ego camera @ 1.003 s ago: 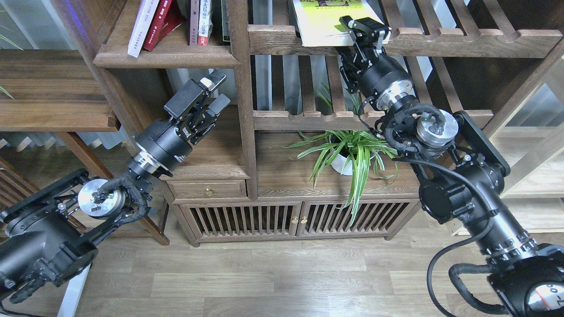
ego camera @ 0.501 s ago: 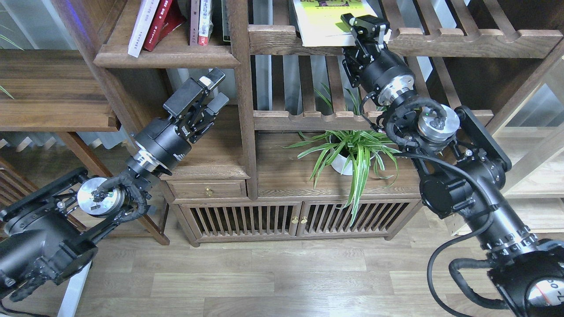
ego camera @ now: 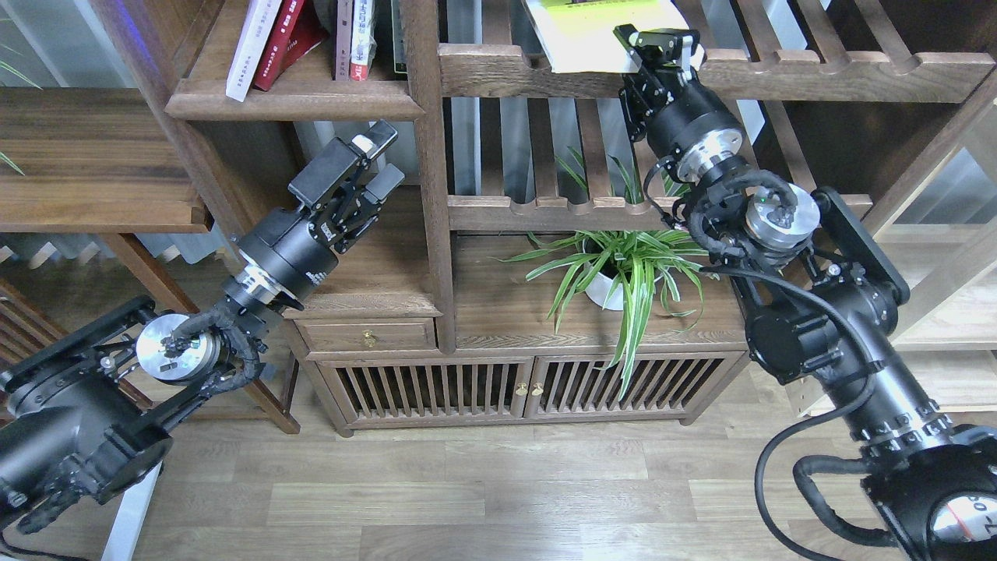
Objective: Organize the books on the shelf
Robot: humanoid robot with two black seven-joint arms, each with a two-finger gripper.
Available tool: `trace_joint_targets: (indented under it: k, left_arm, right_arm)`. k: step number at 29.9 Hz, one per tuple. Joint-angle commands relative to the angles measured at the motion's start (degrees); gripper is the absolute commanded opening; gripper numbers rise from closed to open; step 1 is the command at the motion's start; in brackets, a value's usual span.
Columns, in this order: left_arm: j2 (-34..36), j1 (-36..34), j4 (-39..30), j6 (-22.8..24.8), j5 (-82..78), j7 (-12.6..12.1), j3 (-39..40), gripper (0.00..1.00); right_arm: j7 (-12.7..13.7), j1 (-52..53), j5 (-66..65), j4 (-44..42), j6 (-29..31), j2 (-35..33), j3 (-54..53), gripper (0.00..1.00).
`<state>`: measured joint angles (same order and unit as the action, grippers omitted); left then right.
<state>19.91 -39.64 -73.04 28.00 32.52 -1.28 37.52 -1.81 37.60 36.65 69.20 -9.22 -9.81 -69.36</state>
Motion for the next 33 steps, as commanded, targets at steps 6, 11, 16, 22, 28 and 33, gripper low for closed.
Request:
trace_joint_targets:
  k: [6,11,16,22,28,33]
  left_arm:
    - [0.0,0.1,0.0,0.0,0.0,0.8,0.0,0.98]
    - [-0.5,0.1,0.2,0.0,0.1,0.8,0.4,0.98]
    - [-0.7,0.0,0.2,0.0,0.0,0.6,1.2,0.98]
    - [-0.6,-0.3,0.2,0.0,0.0,0.6,1.4,0.98]
    - [-0.4,-0.3,0.1,0.0,0.0,0.5,1.7,0.98]
    - [-0.6,-0.6,0.1,0.0,0.0,0.5,1.9,0.99]
  right_arm:
    - [0.0,-1.6,0.2,0.2,9.0,0.4,-0.8,0.01]
    - [0.1,-2.5,0.9,1.6,15.5,0.4,-1.0,0.0]
    - [0.1,-5.0,1.5,4.4,19.4,0.4,-0.8,0.0]
    - [0.1,-8.7,1.5,5.9,25.7,0.0,-0.7,0.0]
    - [0.8,-9.7,1.1,6.5,32.3,-4.0,0.5,0.0]
    - [0.8,-11.5,0.9,6.5,37.2,-6.5,1.9,0.0]
